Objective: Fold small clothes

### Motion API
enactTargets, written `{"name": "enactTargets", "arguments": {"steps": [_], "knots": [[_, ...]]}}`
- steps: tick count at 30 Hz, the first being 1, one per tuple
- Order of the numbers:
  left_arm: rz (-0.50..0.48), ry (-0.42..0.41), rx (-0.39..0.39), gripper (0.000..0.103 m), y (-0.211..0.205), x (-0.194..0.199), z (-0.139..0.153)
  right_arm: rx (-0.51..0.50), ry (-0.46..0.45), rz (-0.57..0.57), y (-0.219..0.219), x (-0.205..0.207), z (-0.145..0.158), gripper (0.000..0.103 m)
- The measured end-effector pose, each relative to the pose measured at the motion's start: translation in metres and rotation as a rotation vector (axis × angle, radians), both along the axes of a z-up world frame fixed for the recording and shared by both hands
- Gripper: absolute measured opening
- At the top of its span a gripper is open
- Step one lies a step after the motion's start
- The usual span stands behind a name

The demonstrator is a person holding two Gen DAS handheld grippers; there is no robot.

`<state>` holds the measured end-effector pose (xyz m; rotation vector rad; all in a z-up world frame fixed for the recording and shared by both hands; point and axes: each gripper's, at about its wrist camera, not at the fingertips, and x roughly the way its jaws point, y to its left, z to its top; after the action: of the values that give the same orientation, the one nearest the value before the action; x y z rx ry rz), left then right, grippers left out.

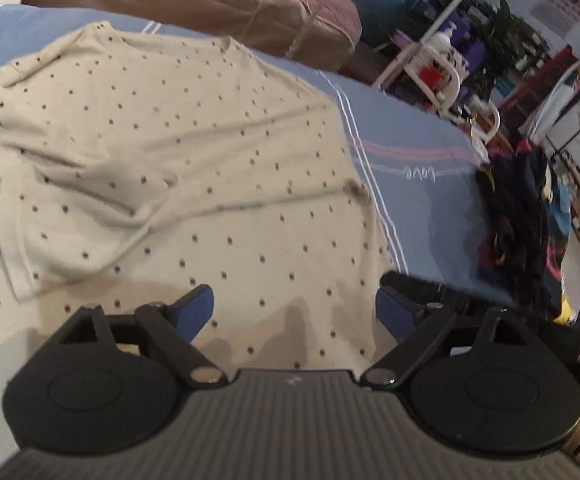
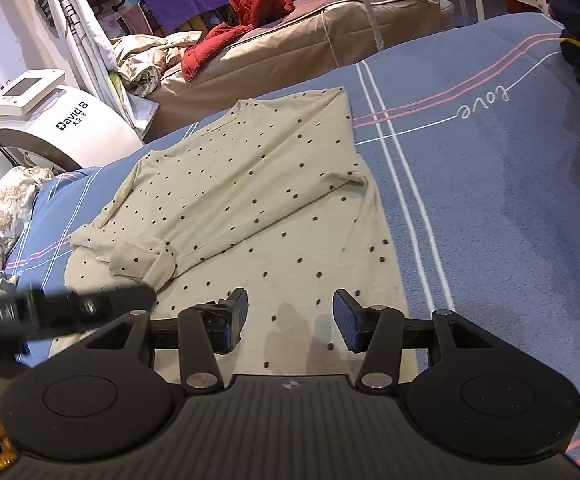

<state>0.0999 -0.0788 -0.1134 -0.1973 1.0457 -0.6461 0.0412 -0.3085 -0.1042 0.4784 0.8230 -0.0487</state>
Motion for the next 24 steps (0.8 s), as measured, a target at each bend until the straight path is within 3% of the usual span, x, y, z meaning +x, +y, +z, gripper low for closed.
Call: {"name": "enactTargets", "arguments": {"steps": [3,8,11,16,22,24], "knots": [[0.003,-0.011,0.068,0.088,0.018,-0.019,-0.014,-0.014,-0.011,0.017,0.0,0.002,-0.003,0.087],[0.221,-0.032,0.19,0.089,0.097,-0.016,-0.015,0.105,-0.051,0.152,0.036,0.033,-0.006,0.087],[0.335,-0.034,0.216,0.098,0.136,-0.015,-0.009,0.172,-0.047,0.265,0.082,0.056,-0.009,0.087],[0.407,-0.111,0.295,0.102,0.162,-0.018,-0.006,0.277,0.075,0.191,0.133,0.079,-0.038,0.085],[0.399,-0.135,0.244,0.102,0.16,-0.026,-0.012,0.434,0.063,0.116,0.158,0.084,-0.058,0.082],[0.4,-0.129,0.24,0.102,0.16,-0.025,-0.014,0.437,0.064,0.104,0.162,0.087,-0.06,0.073]]}}
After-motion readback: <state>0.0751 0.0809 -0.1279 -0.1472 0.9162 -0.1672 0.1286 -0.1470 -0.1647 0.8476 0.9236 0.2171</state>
